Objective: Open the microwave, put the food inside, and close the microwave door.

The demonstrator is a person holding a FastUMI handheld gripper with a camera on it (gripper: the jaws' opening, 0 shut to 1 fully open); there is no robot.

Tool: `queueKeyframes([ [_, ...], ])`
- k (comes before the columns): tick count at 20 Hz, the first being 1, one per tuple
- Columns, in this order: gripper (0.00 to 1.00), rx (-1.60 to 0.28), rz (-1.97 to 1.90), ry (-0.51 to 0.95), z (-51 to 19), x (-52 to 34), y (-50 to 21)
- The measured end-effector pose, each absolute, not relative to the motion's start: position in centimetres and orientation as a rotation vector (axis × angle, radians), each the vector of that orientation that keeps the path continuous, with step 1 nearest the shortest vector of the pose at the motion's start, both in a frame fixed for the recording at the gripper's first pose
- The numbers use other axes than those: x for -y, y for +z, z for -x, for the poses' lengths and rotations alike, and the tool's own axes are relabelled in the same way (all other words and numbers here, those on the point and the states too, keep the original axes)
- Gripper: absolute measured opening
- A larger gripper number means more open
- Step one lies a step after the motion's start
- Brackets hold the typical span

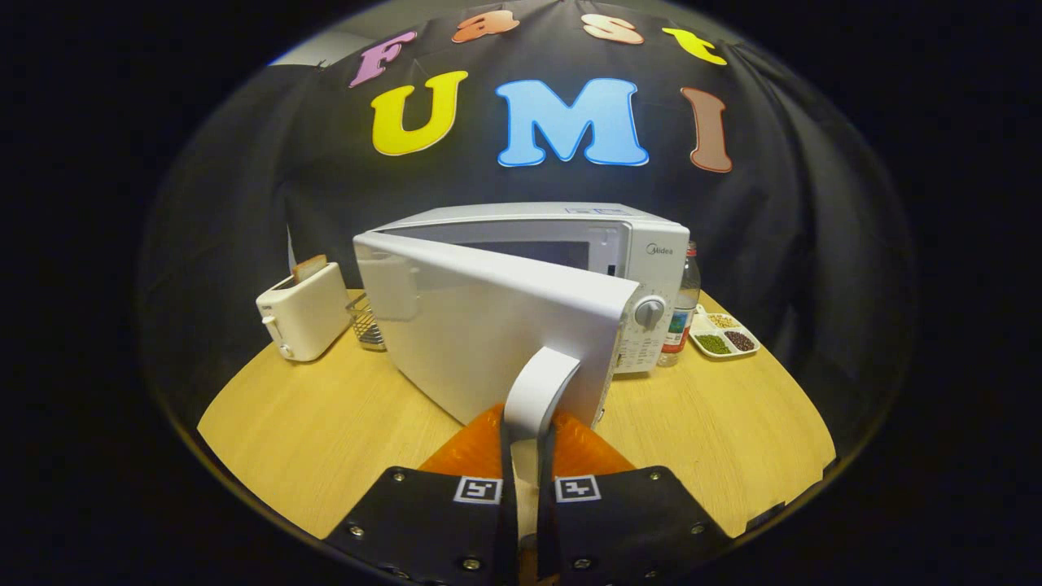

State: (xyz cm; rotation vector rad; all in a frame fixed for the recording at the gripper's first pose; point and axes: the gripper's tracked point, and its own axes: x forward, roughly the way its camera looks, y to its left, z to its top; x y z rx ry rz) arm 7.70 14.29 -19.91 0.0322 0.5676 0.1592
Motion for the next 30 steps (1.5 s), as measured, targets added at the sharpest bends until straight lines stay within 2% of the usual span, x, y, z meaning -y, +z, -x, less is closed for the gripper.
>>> queueKeyframes([
  [6,0.18,-0.568,-0.048,0.246,-3.4,-18.8,-19.4],
  [15,0.19,-0.566,-0.034,0.299,1.4,-23.6,-18.8],
  [23,0.18,-0.538,-0.034,0.513,4.8,-29.4,-16.9],
  [29,0.19,-0.512,-0.151,0.68,7.5,-30.4,-13.0],
  [30,0.28,-0.503,-0.169,0.692,7.7,-29.7,-12.1],
])
